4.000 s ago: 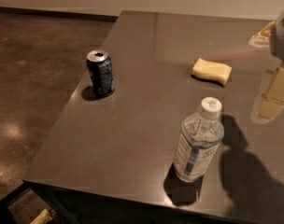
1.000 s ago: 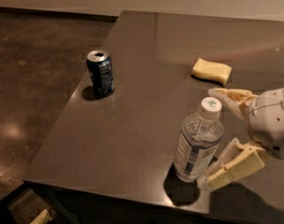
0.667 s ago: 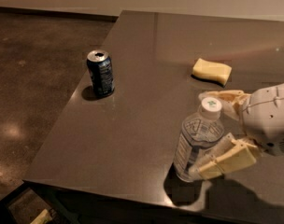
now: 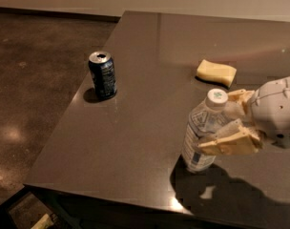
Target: Move blue plastic bottle near sponge
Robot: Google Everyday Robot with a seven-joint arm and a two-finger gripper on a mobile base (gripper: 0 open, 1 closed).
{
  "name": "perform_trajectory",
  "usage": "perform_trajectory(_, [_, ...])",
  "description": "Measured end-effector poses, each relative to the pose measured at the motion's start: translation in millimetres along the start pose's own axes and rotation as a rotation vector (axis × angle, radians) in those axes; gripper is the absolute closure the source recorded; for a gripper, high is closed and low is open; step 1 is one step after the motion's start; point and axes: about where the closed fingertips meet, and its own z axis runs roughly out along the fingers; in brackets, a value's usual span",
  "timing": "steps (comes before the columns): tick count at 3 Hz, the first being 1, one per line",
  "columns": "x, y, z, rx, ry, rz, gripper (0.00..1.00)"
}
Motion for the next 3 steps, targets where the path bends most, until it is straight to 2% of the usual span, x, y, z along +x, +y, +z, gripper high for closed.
perform_trajectory(1, [-4.0,-23.7,-16.9,0.056,-0.004,0.002,0.85])
perform_trajectory(2, [-7.7,-57.3,-35.9,0.107,-0.015,0.013,1.0])
perform_trajectory(3, [-7.4,-96.3,-50.1,0.159,-0.013,0.028,1.0])
